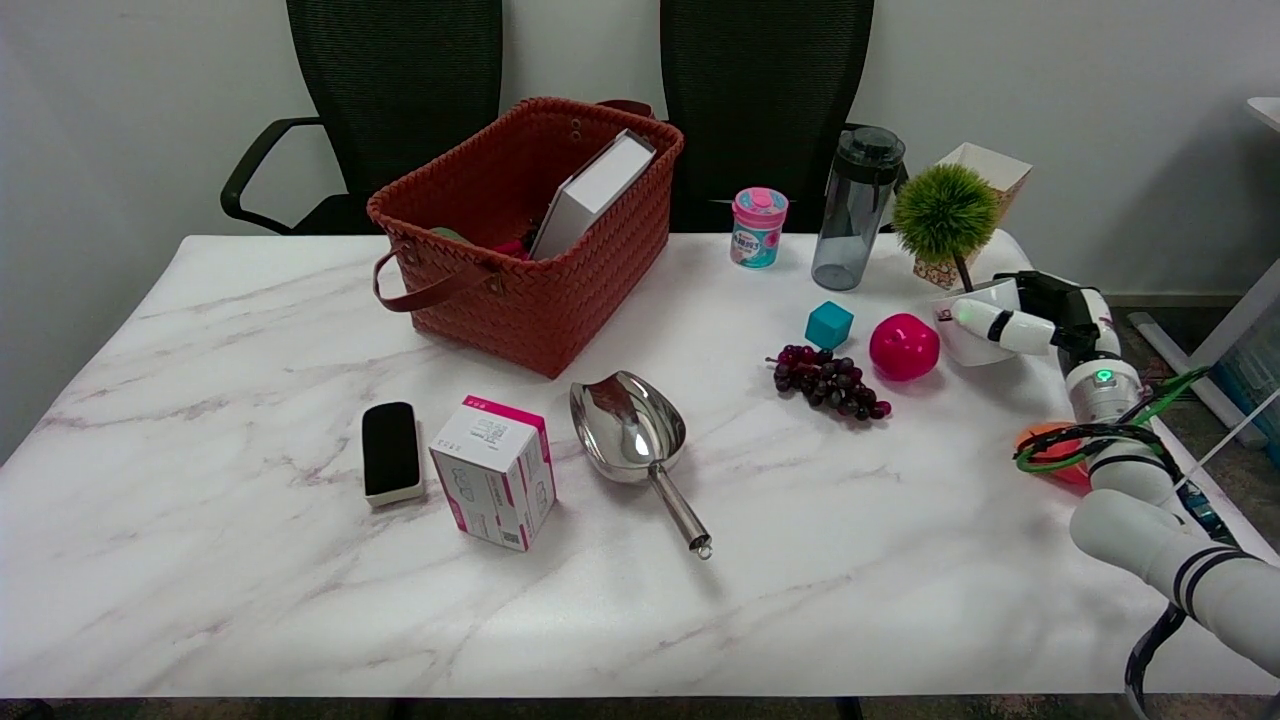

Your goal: Pick up the potted plant.

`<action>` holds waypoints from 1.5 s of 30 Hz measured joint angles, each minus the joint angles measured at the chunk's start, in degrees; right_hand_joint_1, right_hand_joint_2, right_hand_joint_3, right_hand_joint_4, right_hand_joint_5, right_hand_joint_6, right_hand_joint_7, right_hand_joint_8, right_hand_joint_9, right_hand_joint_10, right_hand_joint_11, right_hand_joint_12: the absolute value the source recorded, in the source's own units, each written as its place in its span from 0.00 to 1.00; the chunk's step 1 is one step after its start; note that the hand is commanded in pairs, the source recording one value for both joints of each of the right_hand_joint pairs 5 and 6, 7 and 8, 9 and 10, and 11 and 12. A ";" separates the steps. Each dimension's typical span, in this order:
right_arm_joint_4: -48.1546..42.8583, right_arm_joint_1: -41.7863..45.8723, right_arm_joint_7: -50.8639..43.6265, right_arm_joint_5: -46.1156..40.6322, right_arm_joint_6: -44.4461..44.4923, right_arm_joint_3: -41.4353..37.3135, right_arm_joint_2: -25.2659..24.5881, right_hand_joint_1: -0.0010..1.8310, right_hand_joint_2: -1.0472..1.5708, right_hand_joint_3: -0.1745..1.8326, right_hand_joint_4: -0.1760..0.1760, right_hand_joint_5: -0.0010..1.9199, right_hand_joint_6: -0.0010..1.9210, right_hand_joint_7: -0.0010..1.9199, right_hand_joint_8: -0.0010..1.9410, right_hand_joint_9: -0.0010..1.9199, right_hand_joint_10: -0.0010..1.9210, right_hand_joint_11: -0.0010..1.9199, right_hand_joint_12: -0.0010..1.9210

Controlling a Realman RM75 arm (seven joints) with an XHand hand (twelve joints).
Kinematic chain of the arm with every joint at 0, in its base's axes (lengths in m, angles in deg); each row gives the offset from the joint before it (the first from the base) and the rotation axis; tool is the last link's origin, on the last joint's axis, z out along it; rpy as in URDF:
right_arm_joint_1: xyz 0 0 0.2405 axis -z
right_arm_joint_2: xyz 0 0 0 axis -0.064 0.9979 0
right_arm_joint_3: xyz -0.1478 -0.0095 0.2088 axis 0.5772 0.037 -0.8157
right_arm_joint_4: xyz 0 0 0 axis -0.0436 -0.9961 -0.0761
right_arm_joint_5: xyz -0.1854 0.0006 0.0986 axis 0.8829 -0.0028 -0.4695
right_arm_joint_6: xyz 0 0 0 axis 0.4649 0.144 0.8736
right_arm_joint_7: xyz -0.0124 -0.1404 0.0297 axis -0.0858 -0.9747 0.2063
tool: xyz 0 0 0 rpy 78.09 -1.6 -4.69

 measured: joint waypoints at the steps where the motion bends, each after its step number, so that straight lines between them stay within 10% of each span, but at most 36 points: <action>1: 0.00 0.07 0.00 -0.03 0.18 0.00 0.00 0.66 0.61 0.37 0.50 0.39 0.39 0.55 0.55 0.52 0.52 0.34 0.34; 45: -9.30 5.68 3.04 2.58 8.41 -5.21 2.29 0.66 0.64 0.37 0.50 0.39 0.39 0.58 0.58 0.54 0.54 0.35 0.35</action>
